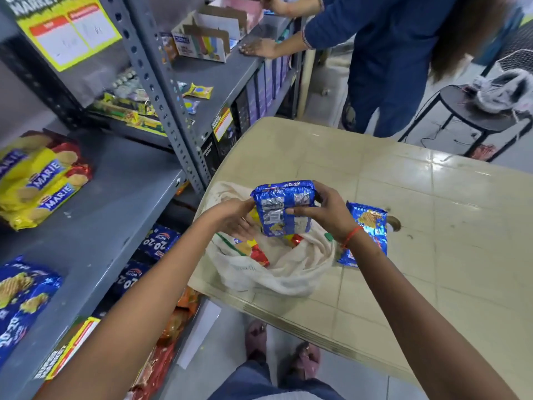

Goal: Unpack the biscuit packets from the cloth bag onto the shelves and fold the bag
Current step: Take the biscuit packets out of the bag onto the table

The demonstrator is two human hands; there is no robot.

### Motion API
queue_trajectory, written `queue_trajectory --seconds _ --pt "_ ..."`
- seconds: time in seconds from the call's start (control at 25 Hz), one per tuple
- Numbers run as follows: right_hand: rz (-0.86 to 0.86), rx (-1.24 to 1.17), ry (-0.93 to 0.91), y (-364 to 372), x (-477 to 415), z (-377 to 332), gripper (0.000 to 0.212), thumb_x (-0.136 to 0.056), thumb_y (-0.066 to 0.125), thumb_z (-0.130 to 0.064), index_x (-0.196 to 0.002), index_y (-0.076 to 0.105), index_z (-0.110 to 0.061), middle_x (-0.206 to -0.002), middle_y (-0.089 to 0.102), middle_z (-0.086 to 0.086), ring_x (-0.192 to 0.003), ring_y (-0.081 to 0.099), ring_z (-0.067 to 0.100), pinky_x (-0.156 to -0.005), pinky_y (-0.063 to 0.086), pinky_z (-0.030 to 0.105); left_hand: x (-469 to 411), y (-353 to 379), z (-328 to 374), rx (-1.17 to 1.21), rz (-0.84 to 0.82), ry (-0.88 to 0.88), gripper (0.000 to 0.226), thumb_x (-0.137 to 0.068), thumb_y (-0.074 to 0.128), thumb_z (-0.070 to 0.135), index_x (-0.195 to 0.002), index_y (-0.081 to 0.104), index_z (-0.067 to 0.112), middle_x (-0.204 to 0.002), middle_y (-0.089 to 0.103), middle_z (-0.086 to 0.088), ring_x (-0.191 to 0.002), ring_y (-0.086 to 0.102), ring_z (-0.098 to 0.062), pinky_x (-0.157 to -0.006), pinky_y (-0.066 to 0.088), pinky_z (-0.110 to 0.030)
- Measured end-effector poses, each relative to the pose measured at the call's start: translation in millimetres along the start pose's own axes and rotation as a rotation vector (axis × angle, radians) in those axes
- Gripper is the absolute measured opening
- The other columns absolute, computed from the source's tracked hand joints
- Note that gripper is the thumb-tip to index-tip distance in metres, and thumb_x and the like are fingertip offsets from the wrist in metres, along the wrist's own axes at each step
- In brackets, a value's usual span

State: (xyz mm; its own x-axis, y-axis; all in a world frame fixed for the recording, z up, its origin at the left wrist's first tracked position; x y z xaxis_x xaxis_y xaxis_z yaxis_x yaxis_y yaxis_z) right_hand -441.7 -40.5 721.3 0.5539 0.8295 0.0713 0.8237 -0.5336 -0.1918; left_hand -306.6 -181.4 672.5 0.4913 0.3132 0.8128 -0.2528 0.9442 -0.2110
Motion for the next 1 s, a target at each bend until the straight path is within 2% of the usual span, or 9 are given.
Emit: queue_trajectory --seconds 0.12,0.2,0.32,0.4,0.48,0.6,0.72,0.88,1.0 --pt "0.018 -0.022 -0.029 -12 10 -3 0.045 -0.069 0.073 0.013 -0.112 0.059 0.010 -0.105 0.066 0.020 -0.096 0.059 0.019 -0.088 0.050 0.031 0 30 23 0.402 -0.293 0.023 0.048 -0.095 0.043 0.043 -0.086 0.072 0.006 -0.085 0.077 -0.015 -0.066 0.074 -0.024 -0.063 0.061 -0.032" --pt "-0.006 0.004 -0.011 -24 18 4 0.051 -0.072 0.063 0.023 -0.121 0.055 0.009 -0.121 0.061 0.023 -0.108 0.056 0.020 -0.099 0.045 0.037 -7 39 39 0.556 -0.253 0.075 0.026 -0.093 0.053 0.030 -0.086 0.068 0.010 -0.077 0.076 -0.012 -0.066 0.073 -0.022 -0.064 0.060 -0.032" --pt "0.127 0.032 0.043 -59 33 24 0.055 -0.078 0.046 0.026 -0.126 0.056 0.002 -0.132 0.056 0.010 -0.122 0.051 0.013 -0.106 0.040 0.024 -17 60 52 0.425 -0.199 0.173 0.018 -0.092 0.057 0.024 -0.104 0.061 0.011 -0.087 0.070 -0.008 -0.068 0.069 -0.013 -0.056 0.060 -0.025" --pt "0.327 -0.150 0.163 -86 48 50 0.041 -0.087 0.045 0.016 -0.122 0.059 0.001 -0.122 0.061 0.009 -0.110 0.059 0.013 -0.089 0.051 0.018 -21 82 54 0.402 -0.247 0.220 0.019 -0.090 0.059 0.020 -0.106 0.061 0.010 -0.084 0.074 -0.005 -0.063 0.071 -0.011 -0.054 0.060 -0.026" --pt "0.406 -0.401 0.410 -97 71 84 0.024 -0.094 0.050 -0.009 -0.115 0.062 -0.010 -0.101 0.064 0.006 -0.083 0.062 0.012 -0.062 0.055 0.022 -22 116 49 0.366 -0.342 0.232 0.028 -0.087 0.064 0.016 -0.114 0.059 0.008 -0.095 0.074 -0.009 -0.072 0.072 -0.015 -0.062 0.062 -0.031" --pt "0.315 -0.420 0.702 -101 114 129 0.027 -0.087 0.063 -0.035 -0.107 0.066 -0.018 -0.090 0.073 0.001 -0.076 0.068 0.016 -0.068 0.056 0.033 -24 172 22 0.297 -0.442 0.180 0.051 -0.082 0.069 0.006 -0.128 0.049 0.008 -0.114 0.068 -0.015 -0.075 0.071 -0.018 -0.064 0.062 -0.032" --pt "0.199 -0.228 0.873 -101 159 165 0.035 -0.085 0.067 -0.025 -0.117 0.059 -0.013 -0.101 0.067 0.006 -0.079 0.062 0.016 -0.065 0.054 0.031 -34 213 -21 0.214 -0.445 0.058 0.059 -0.079 0.068 -0.005 -0.129 0.042 0.012 -0.105 0.067 -0.011 -0.061 0.066 -0.012 -0.056 0.058 -0.028" --pt "0.290 -0.248 0.980 -92 188 201 0.036 -0.089 0.062 -0.017 -0.123 0.054 -0.007 -0.102 0.063 0.011 -0.075 0.059 0.019 -0.061 0.049 0.028 -46 245 -52 0.139 -0.409 -0.019 0.045 -0.079 0.066 -0.007 -0.109 0.044 0.018 -0.089 0.063 0.001 -0.086 0.065 -0.023 -0.090 0.048 -0.046" --pt "0.499 -0.201 0.893 -97 178 209 0.036 -0.090 0.059 -0.006 -0.125 0.053 -0.003 -0.099 0.066 0.017 -0.071 0.060 0.020 -0.055 0.047 0.024 -56 251 -42 0.142 -0.288 0.028 0.054 -0.078 0.067 -0.006 -0.121 0.041 0.015 -0.097 0.063 -0.004 -0.084 0.061 -0.024 -0.073 0.049 -0.035"
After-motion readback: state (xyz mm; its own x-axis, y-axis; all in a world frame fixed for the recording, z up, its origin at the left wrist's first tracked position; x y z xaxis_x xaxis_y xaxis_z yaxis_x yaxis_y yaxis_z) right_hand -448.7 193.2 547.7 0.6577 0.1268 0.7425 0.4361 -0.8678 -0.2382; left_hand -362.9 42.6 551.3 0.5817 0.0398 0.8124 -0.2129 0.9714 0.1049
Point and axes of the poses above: each hand's wrist, its own x-axis away from the middle knuckle, its own y-axis out of the palm, z = x × y, the point moved 6 cm from there along -x, towards the middle knuckle
